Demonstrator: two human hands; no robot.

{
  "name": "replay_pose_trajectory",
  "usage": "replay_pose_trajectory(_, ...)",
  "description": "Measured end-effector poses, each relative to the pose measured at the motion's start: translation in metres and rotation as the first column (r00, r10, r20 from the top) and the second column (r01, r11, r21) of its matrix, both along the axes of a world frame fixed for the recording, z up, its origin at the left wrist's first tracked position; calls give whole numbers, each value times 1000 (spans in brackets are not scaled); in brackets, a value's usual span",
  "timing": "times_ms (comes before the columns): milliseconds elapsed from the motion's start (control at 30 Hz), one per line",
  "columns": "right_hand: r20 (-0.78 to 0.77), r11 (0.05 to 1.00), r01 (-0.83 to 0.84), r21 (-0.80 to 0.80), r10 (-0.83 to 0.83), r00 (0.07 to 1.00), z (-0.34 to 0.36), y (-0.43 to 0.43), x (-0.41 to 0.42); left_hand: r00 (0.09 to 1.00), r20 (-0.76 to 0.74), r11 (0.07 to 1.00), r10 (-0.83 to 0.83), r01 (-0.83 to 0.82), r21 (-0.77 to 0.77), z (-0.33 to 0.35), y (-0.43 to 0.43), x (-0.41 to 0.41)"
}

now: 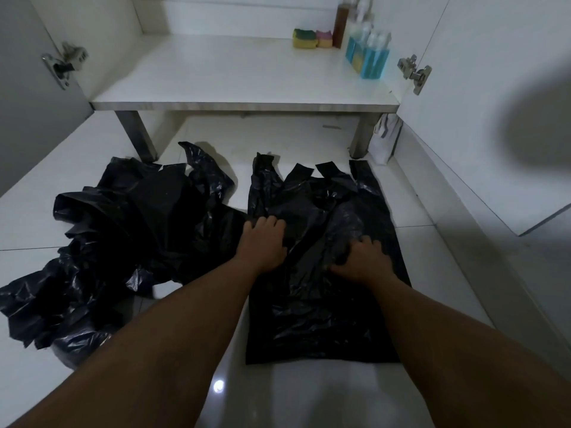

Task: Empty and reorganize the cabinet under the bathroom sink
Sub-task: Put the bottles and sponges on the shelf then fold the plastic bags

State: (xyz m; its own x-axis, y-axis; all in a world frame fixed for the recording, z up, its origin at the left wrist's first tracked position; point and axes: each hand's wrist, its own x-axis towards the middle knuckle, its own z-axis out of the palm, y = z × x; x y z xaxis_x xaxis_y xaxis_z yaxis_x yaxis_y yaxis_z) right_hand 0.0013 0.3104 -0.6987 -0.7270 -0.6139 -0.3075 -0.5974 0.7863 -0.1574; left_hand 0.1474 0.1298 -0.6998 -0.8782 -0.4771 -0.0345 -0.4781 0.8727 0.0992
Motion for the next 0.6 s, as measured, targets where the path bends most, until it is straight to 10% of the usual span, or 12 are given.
replay_pose_trajectory(133,129,998,-55,40,49,990,-11,-4,-22,971,231,975,-62,10,222,-9,-16,-15)
replay_pose_trajectory(300,169,994,57,90,-71,983,-19,13,-39,931,360,997,61,-71,14,-20,-23,-11)
replay_pose_trajectory(467,68,993,119,18,-120,990,-14,13,-43,931,353,996,88,-89,-13,-15,-27,-20)
replay_pose_trajectory(600,-59,977,128,-170,-140,988,-5,-7,-50,979,61,981,194,-195,6,-3,-34,-35)
